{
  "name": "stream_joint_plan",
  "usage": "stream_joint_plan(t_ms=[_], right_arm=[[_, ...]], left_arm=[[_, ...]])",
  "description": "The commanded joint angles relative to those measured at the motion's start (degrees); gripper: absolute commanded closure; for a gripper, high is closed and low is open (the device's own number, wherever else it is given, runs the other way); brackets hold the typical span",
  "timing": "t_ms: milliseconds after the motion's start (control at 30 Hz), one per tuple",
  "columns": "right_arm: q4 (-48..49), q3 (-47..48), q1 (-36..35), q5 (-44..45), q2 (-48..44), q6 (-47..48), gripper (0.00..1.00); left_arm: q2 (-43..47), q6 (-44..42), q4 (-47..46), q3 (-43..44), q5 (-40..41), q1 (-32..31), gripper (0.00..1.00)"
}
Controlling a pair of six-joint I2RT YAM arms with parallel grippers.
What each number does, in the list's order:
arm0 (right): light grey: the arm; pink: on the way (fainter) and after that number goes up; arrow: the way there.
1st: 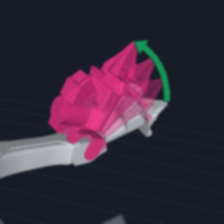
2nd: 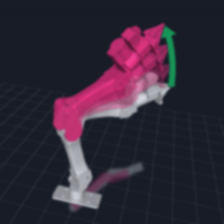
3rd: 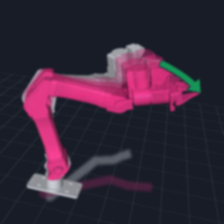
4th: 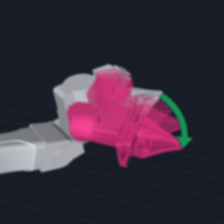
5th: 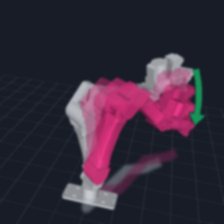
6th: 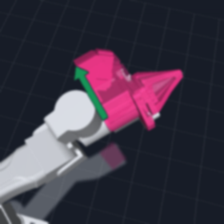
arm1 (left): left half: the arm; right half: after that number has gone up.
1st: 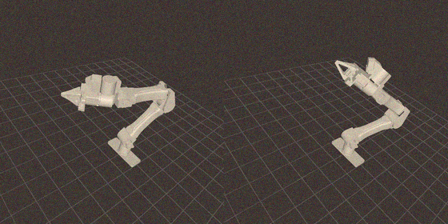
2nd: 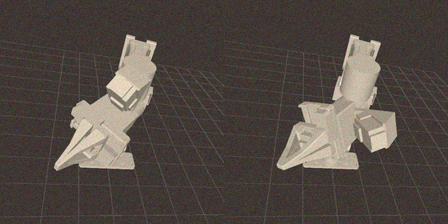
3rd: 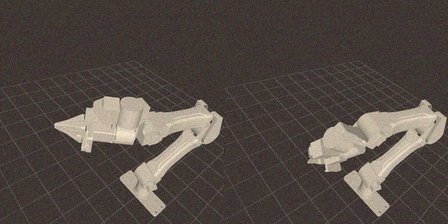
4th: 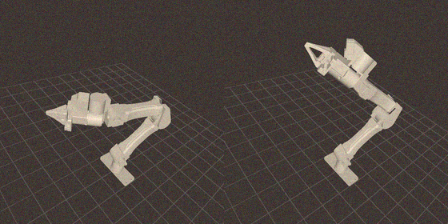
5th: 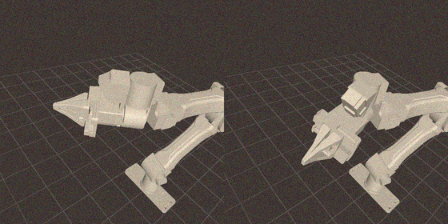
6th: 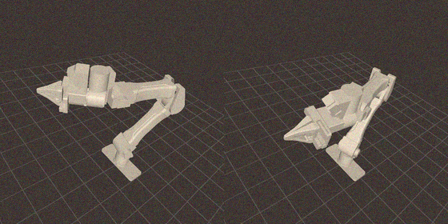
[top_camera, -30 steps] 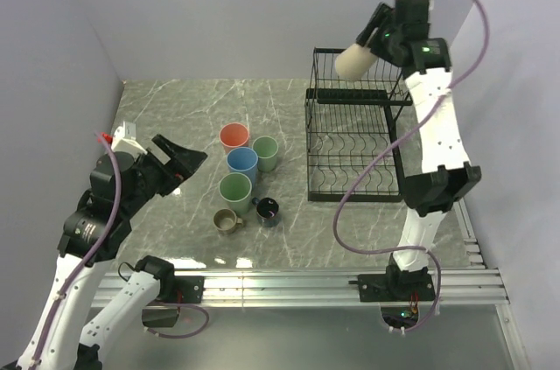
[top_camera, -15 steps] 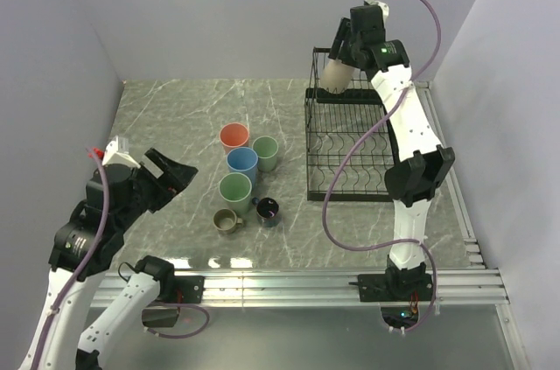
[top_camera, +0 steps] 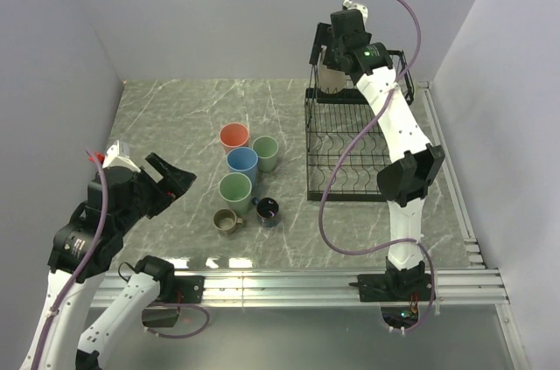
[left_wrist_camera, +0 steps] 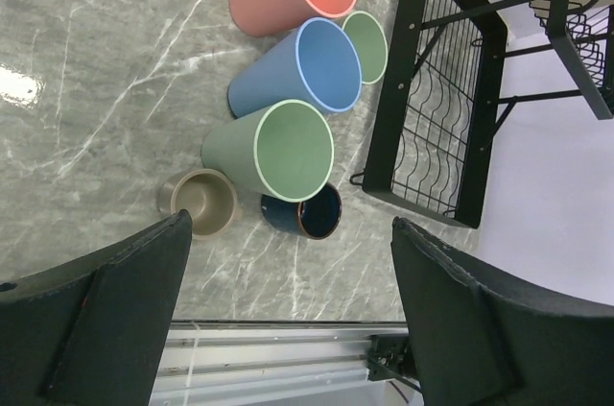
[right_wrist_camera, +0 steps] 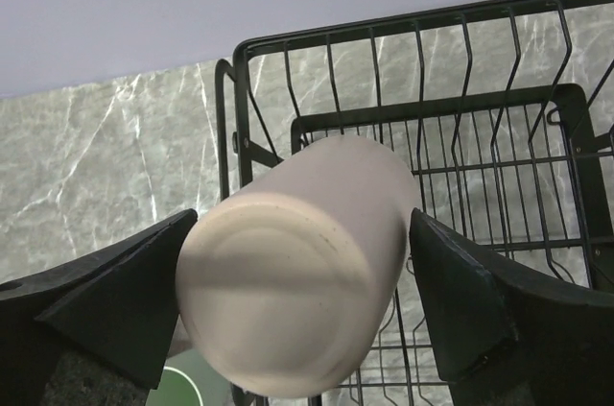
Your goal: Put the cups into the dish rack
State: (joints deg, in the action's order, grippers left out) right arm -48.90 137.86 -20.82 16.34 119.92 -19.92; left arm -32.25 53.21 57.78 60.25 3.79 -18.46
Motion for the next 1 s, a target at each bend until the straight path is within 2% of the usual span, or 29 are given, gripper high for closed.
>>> stream_joint_plan(t_ms=[0, 400, 533, 633, 733, 867, 967], right_arm=[[0.8, 2.1, 0.0, 0.9, -3.2, 0.4, 0.02], [-0.6, -0.7, 0.2, 6.5, -16.5, 0.9, 0.00], [-0.2, -5.1, -0.1, 2.8, -22.8, -2.6, 0.00], [-0.5, -10.1, -0.2, -1.5, -28.3, -7.3, 0.00], [1.2, -19.3, -1.4, -3.8, -35.5, -10.3, 0.00], [2.2, -33.5, -3.6, -3.9, -45.1, -12.2, 0.00], [0.9, -40.6, -3.9, -3.7, -50.4, -13.6, 0.00]], left_arm=[[-0.4, -1.5, -1.6, 0.6, -1.0, 0.2, 0.09], [-2.4, -3.5, -4.9, -0.5, -3.3, 0.2, 0.09], [-3.2, -4.6, -5.4, -1.2, -4.4, 0.2, 0.09], [-4.7, -6.4, -6.5, -3.5, -5.6, 0.2, 0.13], [-7.8, -8.0, -7.6, -7.4, -7.0, 0.2, 0.15], [-12.2, -9.4, -11.8, -12.9, -6.7, 0.2, 0.15], [-16.6, -11.3, -15.5, -12.8, -6.9, 0.2, 0.15]])
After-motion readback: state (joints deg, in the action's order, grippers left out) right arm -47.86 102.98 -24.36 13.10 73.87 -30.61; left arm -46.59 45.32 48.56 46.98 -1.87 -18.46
